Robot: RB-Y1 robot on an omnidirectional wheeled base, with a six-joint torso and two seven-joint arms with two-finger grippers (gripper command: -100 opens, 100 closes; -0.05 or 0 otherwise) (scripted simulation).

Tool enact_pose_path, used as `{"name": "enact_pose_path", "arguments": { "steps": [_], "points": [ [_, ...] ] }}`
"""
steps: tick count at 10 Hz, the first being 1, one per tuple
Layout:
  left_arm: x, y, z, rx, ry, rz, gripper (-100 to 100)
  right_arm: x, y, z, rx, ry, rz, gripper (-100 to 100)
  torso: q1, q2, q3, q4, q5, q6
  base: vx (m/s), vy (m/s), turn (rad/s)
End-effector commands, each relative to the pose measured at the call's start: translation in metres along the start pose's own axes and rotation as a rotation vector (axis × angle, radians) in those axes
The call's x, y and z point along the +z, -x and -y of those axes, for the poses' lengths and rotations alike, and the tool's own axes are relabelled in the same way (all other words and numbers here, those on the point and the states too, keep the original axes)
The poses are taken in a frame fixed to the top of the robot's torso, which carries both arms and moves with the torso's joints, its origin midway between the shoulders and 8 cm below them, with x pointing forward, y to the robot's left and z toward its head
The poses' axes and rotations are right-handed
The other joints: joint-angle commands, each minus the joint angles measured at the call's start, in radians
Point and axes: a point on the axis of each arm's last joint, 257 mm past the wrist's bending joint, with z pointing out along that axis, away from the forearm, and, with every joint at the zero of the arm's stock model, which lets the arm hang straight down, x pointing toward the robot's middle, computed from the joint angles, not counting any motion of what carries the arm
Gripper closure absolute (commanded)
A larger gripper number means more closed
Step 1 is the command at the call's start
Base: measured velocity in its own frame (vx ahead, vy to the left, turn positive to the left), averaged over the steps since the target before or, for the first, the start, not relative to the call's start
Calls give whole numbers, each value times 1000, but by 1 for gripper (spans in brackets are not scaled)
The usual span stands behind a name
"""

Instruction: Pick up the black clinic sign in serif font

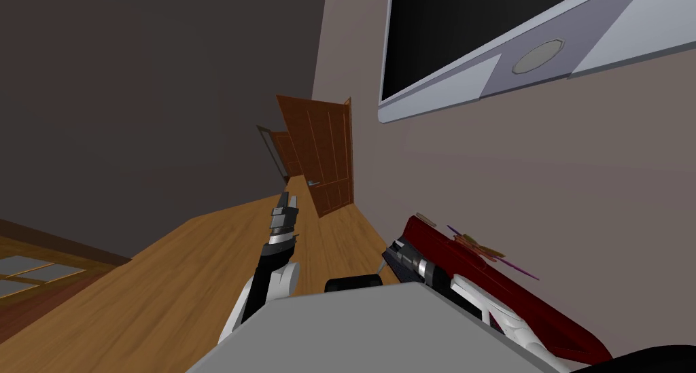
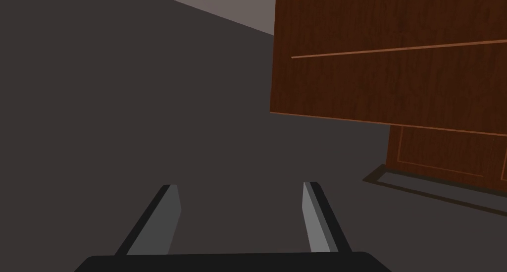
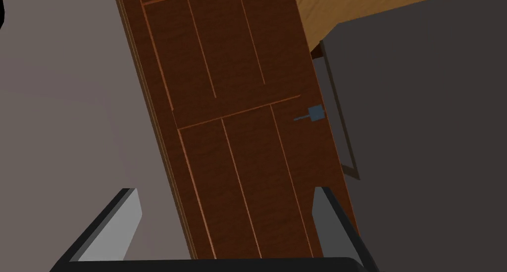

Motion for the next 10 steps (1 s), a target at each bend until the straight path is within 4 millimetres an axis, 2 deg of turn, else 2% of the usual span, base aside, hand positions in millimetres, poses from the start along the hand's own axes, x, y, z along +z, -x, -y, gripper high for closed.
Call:
{"name": "enact_pose_path", "arguments": {
  "steps": [1,2,3,7,8,10],
  "points": [
    [0,0,0,0,0,0,0,-10,-26,17,-73,-22,-83,-100,0,0,0,0,0,0,-6,4,119],
    [0,0,0,0,0,0,0,-17,-41,30,-121,-36,-138,-100,0,0,0,0,0,0,27,27,189],
    [0,0,0,0,0,0,0,-17,-41,30,-121,-36,-138,-100,2,-2,-1,0,0,0,46,28,70],
    [0,0,0,0,0,0,0,-53,-89,83,-309,-81,-337,-100,1,1,0,0,0,0,-6,10,65],
    [0,0,0,0,0,0,0,-54,-90,84,-308,-83,-340,-100,1,1,1,0,0,0,-25,7,24],
    [0,0,0,0,0,0,0,-74,-106,109,-392,-102,-426,-100,1,1,1,0,0,0,-21,10,55]
  ]
}}
